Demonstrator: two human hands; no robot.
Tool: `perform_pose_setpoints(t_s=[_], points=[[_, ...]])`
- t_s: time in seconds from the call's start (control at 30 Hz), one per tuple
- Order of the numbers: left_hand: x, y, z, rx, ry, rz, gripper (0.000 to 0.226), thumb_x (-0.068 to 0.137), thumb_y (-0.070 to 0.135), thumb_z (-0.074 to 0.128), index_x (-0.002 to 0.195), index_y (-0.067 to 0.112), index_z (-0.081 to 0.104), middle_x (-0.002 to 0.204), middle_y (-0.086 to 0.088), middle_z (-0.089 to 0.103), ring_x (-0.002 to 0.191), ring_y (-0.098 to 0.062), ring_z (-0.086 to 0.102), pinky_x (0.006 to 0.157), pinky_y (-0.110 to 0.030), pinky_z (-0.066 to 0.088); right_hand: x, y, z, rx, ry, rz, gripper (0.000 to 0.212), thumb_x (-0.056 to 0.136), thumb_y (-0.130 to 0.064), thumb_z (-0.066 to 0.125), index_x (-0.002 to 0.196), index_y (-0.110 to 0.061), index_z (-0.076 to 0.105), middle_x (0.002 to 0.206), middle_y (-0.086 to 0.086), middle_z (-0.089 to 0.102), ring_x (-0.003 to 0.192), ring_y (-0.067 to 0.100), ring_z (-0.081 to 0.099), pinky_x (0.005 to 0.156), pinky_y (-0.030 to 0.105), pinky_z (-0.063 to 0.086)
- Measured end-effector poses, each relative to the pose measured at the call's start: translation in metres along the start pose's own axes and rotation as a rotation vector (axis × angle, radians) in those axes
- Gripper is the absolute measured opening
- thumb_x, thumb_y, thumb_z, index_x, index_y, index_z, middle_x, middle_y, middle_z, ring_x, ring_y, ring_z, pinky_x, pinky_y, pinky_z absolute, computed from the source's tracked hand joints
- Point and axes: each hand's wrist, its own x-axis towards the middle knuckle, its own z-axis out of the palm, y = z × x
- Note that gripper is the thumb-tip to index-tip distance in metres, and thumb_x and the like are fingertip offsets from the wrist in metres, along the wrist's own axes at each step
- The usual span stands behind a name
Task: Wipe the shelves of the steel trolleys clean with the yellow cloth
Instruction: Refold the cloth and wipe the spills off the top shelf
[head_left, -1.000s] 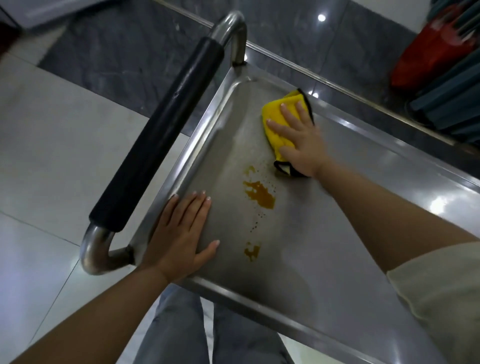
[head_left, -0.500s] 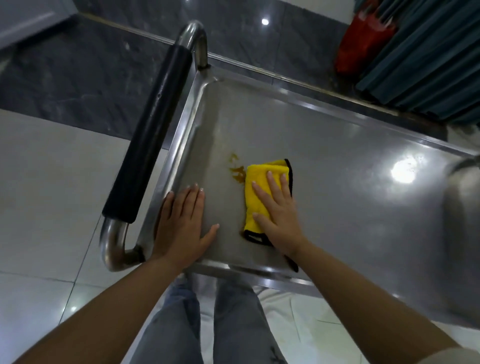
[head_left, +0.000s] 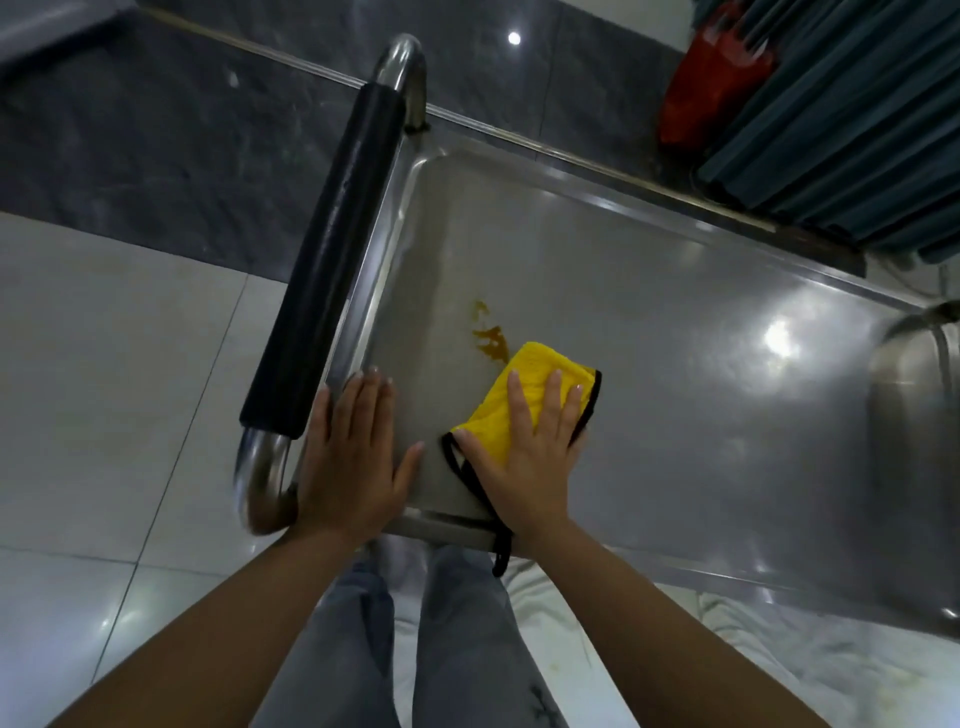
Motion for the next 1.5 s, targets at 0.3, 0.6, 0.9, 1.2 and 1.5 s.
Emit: perform_pose_setpoints(t_s=[0.3,0.6,0.9,1.2,1.5], points=[[0.002,-0.004,0.004,0.003,0.020,0.001,0.077,0.089,0.054,0.037,0.143,0.000,0.038,0.149,-0.021,0.036,0.140,-0.033,0.030,0.117,-0.051,0.016,0.113,-0.036,0.013,-0.114,0.057,-0.223,0.077,0.081,-0.064,0.049,0.147,-0.030,0.029,0.158,0.010,0.017,0.146,0.035,0.004,0.112,0.059,0.014],[0.002,-0.002,0.003,-0.008,0.015,-0.017,0.075,0.090,0.054,0.040,0.144,0.002,0.037,0.150,-0.019,0.037,0.140,-0.032,0.030,0.119,-0.040,0.002,0.247,-0.056,-0.014,-0.071,-0.138,-0.613,0.072,0.081,-0.048,0.057,0.146,-0.027,0.033,0.158,0.003,0.017,0.147,0.030,0.001,0.116,0.051,0.009],[0.003,-0.003,0.006,-0.029,0.032,-0.029,0.072,0.089,0.053,0.043,0.141,0.003,0.039,0.148,-0.018,0.039,0.140,-0.030,0.029,0.118,-0.044,0.011,0.236,-0.064,-0.016,0.036,-0.181,-0.762,0.062,0.076,-0.052,0.044,0.131,-0.026,0.056,0.154,0.005,0.028,0.146,0.033,0.007,0.113,0.055,0.014],[0.003,-0.002,0.003,-0.041,-0.003,-0.043,0.078,0.089,0.056,0.037,0.145,0.001,0.034,0.150,-0.017,0.036,0.141,-0.029,0.030,0.116,-0.053,0.020,0.107,0.018,-0.002,0.084,-0.173,-1.043,0.052,0.080,-0.050,0.054,0.123,-0.022,0.063,0.149,0.015,0.036,0.143,0.044,0.016,0.105,0.065,0.023],[0.002,0.002,-0.001,0.060,-0.041,-0.002,0.074,0.091,0.052,0.028,0.145,0.002,0.036,0.150,-0.021,0.034,0.141,-0.035,0.030,0.115,-0.056,0.021,-0.019,0.061,-0.009,0.043,0.090,-0.414,0.059,0.078,-0.049,0.057,0.132,-0.024,0.056,0.151,0.014,0.033,0.143,0.041,0.015,0.104,0.064,0.028]])
